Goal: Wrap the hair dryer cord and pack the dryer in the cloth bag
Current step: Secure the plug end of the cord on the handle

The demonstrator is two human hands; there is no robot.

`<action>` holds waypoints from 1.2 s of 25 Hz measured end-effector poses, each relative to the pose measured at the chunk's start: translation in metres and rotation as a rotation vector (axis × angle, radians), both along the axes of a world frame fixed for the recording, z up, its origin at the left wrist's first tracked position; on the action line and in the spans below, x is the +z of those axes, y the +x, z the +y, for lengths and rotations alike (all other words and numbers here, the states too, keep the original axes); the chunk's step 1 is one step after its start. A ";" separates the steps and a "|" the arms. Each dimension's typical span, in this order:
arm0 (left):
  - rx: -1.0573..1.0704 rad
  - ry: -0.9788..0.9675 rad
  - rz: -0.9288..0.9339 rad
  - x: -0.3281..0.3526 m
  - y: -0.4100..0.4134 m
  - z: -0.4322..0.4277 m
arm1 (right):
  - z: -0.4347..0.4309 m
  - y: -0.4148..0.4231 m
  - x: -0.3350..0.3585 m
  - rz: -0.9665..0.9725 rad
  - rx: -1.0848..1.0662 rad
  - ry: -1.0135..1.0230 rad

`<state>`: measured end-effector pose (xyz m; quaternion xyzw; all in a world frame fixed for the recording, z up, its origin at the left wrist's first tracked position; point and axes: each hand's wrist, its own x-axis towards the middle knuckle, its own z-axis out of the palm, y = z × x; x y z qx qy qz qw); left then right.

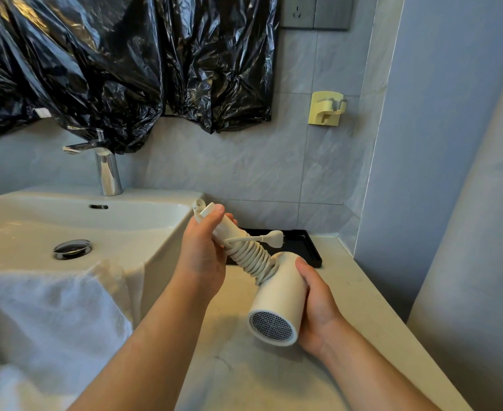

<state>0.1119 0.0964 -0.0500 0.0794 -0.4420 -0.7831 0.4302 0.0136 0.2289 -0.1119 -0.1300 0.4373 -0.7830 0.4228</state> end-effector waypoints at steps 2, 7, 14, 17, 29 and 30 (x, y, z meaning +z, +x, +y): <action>0.027 -0.025 -0.023 0.001 0.002 0.001 | -0.001 -0.001 -0.001 0.011 -0.029 -0.018; 0.195 0.027 -0.152 -0.002 0.015 -0.007 | 0.001 -0.008 -0.003 0.040 -0.077 -0.027; 0.233 -0.067 -0.268 -0.029 0.030 0.001 | -0.001 -0.008 -0.008 0.094 -0.025 0.046; 0.231 0.011 -0.262 -0.035 0.028 -0.004 | -0.001 -0.009 -0.009 0.105 -0.014 0.030; 0.241 0.127 -0.239 -0.045 0.021 -0.012 | -0.004 -0.011 -0.015 0.110 -0.051 0.126; 0.251 0.148 -0.239 -0.047 0.020 -0.012 | -0.004 -0.011 -0.017 0.121 -0.052 0.137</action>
